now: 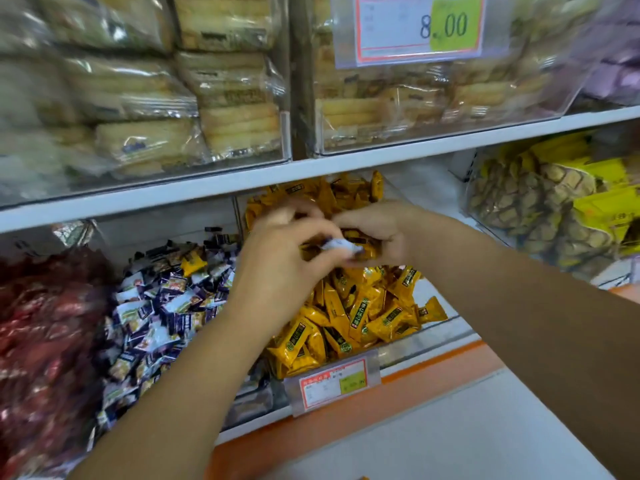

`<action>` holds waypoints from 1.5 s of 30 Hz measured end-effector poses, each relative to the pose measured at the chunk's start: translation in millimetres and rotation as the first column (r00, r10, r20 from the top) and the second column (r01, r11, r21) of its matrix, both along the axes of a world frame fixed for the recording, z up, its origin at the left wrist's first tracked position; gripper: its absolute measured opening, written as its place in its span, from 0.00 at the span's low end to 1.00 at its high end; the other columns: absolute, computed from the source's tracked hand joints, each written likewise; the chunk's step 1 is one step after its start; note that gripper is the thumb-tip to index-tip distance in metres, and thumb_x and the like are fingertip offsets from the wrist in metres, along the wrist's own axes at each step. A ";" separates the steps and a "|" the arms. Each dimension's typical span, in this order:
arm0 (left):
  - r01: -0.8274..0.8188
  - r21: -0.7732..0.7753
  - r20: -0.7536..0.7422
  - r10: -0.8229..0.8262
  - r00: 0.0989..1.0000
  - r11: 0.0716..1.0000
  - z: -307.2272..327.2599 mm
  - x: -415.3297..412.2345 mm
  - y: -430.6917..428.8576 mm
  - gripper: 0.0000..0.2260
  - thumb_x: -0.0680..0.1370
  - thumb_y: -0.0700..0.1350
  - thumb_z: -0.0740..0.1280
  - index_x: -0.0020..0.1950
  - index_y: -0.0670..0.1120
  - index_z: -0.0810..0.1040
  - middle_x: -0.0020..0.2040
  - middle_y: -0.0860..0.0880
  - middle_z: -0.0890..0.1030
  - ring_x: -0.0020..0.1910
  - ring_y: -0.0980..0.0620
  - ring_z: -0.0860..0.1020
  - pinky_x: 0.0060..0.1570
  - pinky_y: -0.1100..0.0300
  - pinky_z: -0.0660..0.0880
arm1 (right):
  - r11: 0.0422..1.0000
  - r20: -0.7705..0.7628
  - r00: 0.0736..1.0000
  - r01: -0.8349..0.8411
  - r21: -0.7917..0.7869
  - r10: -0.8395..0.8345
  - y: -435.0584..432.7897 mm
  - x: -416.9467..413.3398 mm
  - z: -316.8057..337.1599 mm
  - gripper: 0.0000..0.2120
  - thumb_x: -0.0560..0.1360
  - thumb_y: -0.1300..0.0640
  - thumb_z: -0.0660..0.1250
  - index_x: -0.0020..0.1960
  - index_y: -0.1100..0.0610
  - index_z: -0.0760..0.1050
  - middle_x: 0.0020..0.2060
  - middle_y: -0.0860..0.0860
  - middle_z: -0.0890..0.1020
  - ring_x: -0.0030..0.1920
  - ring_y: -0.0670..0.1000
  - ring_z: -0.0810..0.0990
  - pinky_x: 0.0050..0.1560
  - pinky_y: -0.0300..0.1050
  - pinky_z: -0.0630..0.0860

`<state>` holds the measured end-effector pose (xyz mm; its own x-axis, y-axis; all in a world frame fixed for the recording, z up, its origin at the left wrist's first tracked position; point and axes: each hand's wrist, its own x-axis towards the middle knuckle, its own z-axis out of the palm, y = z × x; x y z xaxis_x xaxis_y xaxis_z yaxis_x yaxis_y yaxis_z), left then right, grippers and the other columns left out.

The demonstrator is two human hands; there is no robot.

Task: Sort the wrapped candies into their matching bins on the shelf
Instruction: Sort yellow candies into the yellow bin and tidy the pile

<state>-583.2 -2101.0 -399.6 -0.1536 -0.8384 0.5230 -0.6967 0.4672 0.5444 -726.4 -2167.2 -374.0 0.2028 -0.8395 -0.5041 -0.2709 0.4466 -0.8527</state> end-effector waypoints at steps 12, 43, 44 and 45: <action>-0.005 0.205 -0.181 0.043 0.982 0.979 4.9 29.1 20.1 0.15 0.80 0.36 0.56 0.55 0.56 0.72 0.45 0.55 0.75 0.32 0.57 0.72 0.29 0.68 0.67 | 0.732 -0.866 0.470 -0.649 -0.208 0.171 34.4 -50.7 37.1 0.07 0.75 0.51 0.68 0.51 0.44 0.81 0.54 0.47 0.82 0.50 0.49 0.80 0.47 0.42 0.78; -0.087 0.362 0.094 0.056 0.994 0.928 -18.5 50.6 13.8 0.22 0.77 0.49 0.67 0.69 0.60 0.66 0.53 0.52 0.63 0.49 0.59 0.67 0.40 0.74 0.61 | 0.787 -0.831 0.417 -0.615 0.042 0.369 69.6 50.8 -55.3 0.48 0.65 0.39 0.74 0.76 0.51 0.53 0.71 0.61 0.61 0.71 0.64 0.61 0.66 0.58 0.68; -0.086 0.362 0.086 0.059 0.995 0.928 -18.8 51.0 14.3 0.21 0.77 0.49 0.67 0.69 0.60 0.66 0.53 0.53 0.63 0.48 0.60 0.67 0.39 0.74 0.61 | 0.809 -0.814 0.466 -0.588 0.009 0.347 68.9 48.4 -54.3 0.45 0.64 0.41 0.75 0.74 0.51 0.57 0.68 0.61 0.65 0.68 0.63 0.66 0.64 0.58 0.71; -0.087 0.360 0.080 0.062 0.995 0.929 -19.1 51.5 14.4 0.21 0.78 0.49 0.67 0.68 0.60 0.66 0.53 0.53 0.63 0.46 0.61 0.67 0.39 0.74 0.62 | 0.832 -0.789 0.527 -0.554 -0.036 0.316 68.1 44.8 -53.1 0.40 0.63 0.44 0.75 0.70 0.52 0.62 0.64 0.59 0.70 0.64 0.62 0.71 0.60 0.56 0.74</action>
